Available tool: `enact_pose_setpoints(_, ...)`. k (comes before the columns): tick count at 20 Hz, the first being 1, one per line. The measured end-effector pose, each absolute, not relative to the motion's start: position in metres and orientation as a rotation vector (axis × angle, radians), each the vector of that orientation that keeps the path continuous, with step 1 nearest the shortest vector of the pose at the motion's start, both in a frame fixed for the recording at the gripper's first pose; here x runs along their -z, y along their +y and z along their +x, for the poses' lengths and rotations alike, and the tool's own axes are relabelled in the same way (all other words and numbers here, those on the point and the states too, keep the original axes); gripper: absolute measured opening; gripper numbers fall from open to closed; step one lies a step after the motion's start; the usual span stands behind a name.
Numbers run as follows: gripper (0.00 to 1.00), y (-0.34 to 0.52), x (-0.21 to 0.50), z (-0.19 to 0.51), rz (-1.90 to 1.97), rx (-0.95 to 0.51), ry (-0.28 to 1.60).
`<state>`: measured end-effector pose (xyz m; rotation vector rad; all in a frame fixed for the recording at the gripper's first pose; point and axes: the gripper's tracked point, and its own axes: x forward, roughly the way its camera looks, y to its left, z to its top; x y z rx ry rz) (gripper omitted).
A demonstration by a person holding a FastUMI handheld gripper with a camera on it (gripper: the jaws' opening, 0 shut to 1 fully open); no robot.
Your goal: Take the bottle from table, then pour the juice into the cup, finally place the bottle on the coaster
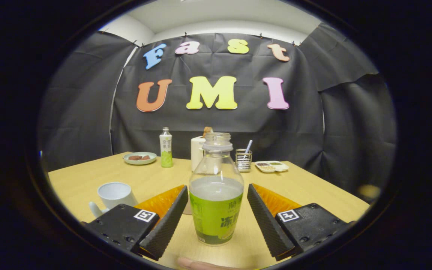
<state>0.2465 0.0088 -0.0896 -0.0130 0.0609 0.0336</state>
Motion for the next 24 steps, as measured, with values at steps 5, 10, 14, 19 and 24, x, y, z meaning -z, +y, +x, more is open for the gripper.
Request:
enact_pose_setpoints(5, 0.90, 0.007, 0.089, 0.251, 0.004, -0.025, 0.057)
enact_pose_setpoints(10, 0.81, 0.011, 0.092, 0.232, 0.056, -0.074, 0.117)
enact_pose_setpoints(14, 0.80, -0.004, 0.082, 0.209, 0.048, -0.065, 0.122)
enact_pose_setpoints(19, 0.80, -0.027, 0.056, 0.178, -0.005, -0.022, 0.099)
enact_pose_setpoints(24, 0.80, -0.040, 0.021, 0.152, -0.027, -0.022, 0.079)
